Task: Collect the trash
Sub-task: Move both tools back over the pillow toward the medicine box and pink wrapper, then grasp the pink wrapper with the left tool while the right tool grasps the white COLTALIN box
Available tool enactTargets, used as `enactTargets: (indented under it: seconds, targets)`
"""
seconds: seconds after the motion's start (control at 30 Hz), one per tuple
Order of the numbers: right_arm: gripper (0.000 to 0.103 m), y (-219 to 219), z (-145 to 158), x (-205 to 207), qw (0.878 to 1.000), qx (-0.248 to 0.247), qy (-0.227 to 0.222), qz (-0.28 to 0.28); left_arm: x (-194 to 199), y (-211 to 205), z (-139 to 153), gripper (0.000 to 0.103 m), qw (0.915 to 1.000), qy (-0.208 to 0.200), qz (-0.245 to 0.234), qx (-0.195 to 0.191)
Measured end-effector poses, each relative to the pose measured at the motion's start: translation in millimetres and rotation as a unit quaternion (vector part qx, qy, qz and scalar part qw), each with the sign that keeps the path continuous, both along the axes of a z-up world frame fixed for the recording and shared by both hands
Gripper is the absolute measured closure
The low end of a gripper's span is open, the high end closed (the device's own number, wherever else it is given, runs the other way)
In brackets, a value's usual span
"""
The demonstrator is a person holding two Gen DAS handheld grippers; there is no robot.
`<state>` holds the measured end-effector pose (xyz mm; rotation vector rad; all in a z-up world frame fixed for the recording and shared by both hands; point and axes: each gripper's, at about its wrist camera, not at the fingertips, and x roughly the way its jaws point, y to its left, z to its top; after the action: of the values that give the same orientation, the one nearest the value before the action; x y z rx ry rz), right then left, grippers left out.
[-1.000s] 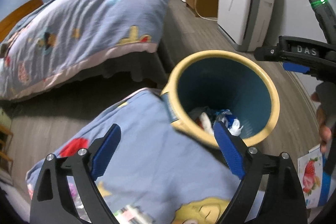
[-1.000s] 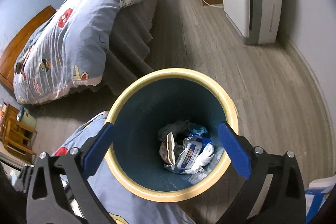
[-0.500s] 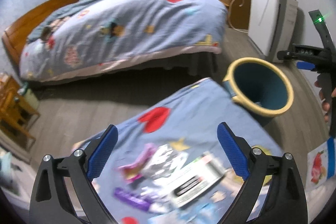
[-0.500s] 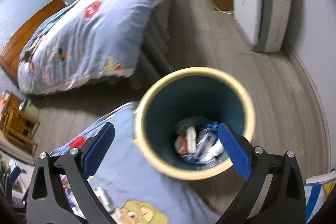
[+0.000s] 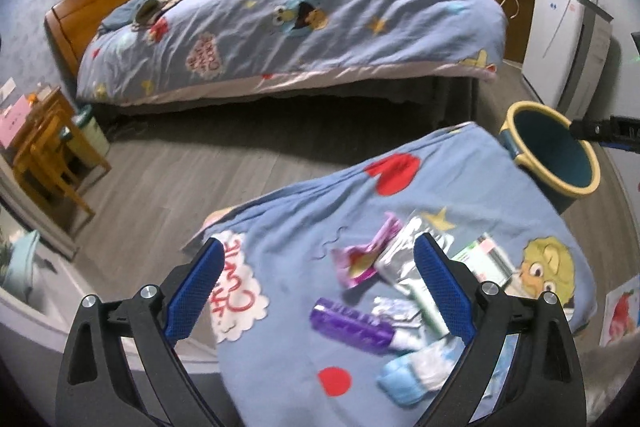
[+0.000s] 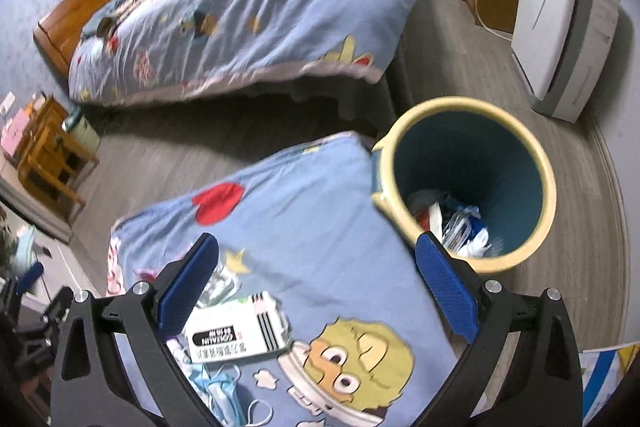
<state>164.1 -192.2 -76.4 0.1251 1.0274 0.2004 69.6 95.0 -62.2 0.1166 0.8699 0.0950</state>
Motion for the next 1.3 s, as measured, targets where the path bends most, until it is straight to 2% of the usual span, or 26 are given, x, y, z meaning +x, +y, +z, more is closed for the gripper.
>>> enactTargets:
  seconds: [0.23, 0.4, 0.57, 0.7, 0.87, 1.07, 1.17, 1.27, 1.3]
  targets:
    - [0.006, 28, -35, -10, 0.999, -0.011, 0.05, -0.006, -4, 19, -7, 0.008, 1.0, 0.003, -0.002, -0.006]
    - [0.006, 42, -62, -13, 0.996, -0.015, 0.083, -0.016, -3, 26, -16, 0.008, 0.9999, 0.012, -0.01, 0.003]
    - [0.006, 57, -88, -22, 0.994, -0.012, 0.11, -0.017, 6, 41, -26, 0.008, 0.9992, 0.028, 0.01, -0.027]
    - [0.006, 60, -107, -31, 0.99, -0.003, 0.135, -0.038, 14, 47, -32, 0.008, 0.9988, 0.032, 0.016, -0.032]
    - [0.006, 61, -120, -41, 0.987, 0.009, 0.151, -0.063, 34, 41, -43, 0.008, 0.9989, 0.038, -0.005, -0.027]
    - [0.006, 56, -126, -39, 0.983, 0.016, 0.168, -0.072, 59, 19, -61, 0.01, 0.9964, 0.055, -0.059, -0.028]
    - [0.006, 53, -128, -38, 0.981, 0.027, 0.178, -0.078, 69, -1, -76, 0.017, 0.9916, 0.073, -0.106, -0.012]
    - [0.006, 55, -131, -39, 0.979, 0.027, 0.184, -0.078, 75, -12, -94, 0.028, 0.9866, 0.101, -0.129, -0.001]
    - [0.006, 56, -132, -39, 0.979, 0.024, 0.186, -0.078, 77, -15, -103, 0.035, 0.9839, 0.113, -0.139, 0.003]
